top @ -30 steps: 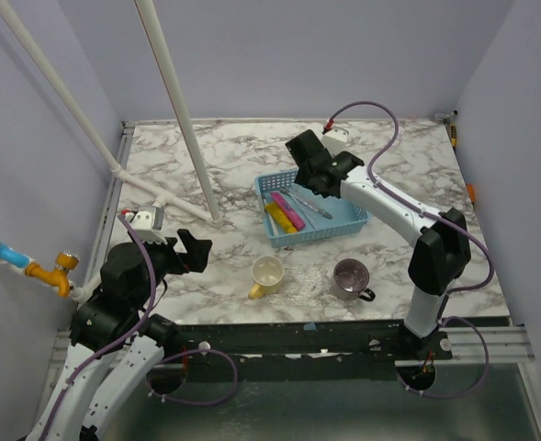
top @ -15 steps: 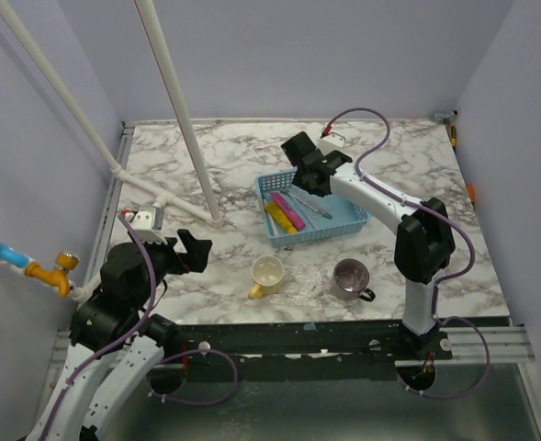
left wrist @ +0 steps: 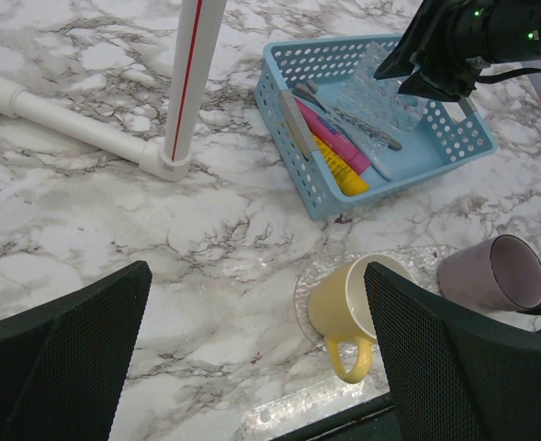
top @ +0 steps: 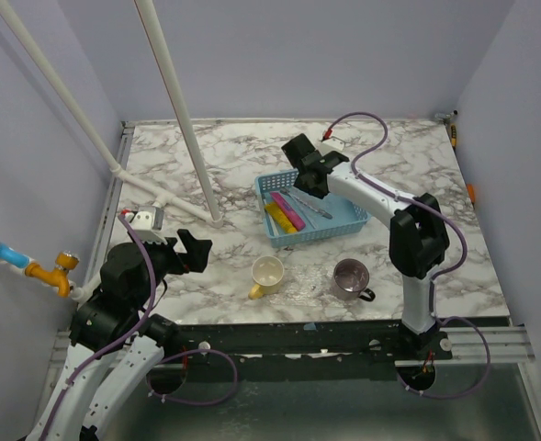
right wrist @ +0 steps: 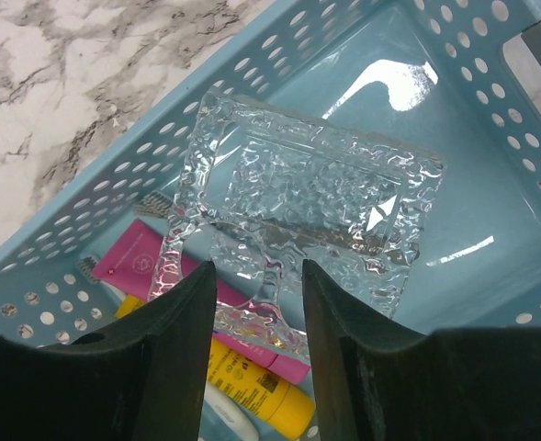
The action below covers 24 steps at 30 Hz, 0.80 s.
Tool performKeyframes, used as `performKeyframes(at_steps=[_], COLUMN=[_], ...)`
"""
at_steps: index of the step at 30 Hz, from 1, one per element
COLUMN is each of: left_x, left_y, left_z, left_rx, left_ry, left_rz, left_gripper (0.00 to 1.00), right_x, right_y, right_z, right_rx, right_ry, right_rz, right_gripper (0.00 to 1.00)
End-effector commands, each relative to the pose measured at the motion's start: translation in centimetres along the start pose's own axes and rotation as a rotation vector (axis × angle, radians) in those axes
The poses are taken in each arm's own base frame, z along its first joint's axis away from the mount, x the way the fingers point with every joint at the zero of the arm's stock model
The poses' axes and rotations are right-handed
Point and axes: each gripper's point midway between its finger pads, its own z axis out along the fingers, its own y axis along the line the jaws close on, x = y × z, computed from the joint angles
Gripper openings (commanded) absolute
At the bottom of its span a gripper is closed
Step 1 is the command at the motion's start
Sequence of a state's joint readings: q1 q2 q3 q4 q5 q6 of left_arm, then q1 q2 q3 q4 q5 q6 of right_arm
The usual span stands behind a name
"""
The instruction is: Prepare toiletry sets of a toothbrush and toothpaste on the tray
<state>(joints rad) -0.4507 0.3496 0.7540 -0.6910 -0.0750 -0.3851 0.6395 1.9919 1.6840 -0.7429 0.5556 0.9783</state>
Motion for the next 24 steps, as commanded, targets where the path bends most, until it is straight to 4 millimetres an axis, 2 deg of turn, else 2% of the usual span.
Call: performKeyframes(at_steps=[1, 13, 24], left_x=[0.2, 0.3, 0.3], left_y=[0.1, 0.2, 0.1], left_z=[-0.1, 0.0, 0.0], left_rx=[-0.003, -0.005, -0.003], left_ry=[0.004, 0.006, 0.012], left_rz=[-0.001, -0.001, -0.001], left_gripper=[0.99, 0.99, 0.99], right_x=[0.3, 1.2, 0.9], right_y=[-0.1, -0.8, -0.9], right_z=[0.9, 2.0, 2.2], right_rx=[0.016, 0.034, 0.043], right_ry=[0.015, 0.044, 0.046], right_rz=[0.018, 0.002, 0.058], right_gripper=[0.45, 0.43, 0.43])
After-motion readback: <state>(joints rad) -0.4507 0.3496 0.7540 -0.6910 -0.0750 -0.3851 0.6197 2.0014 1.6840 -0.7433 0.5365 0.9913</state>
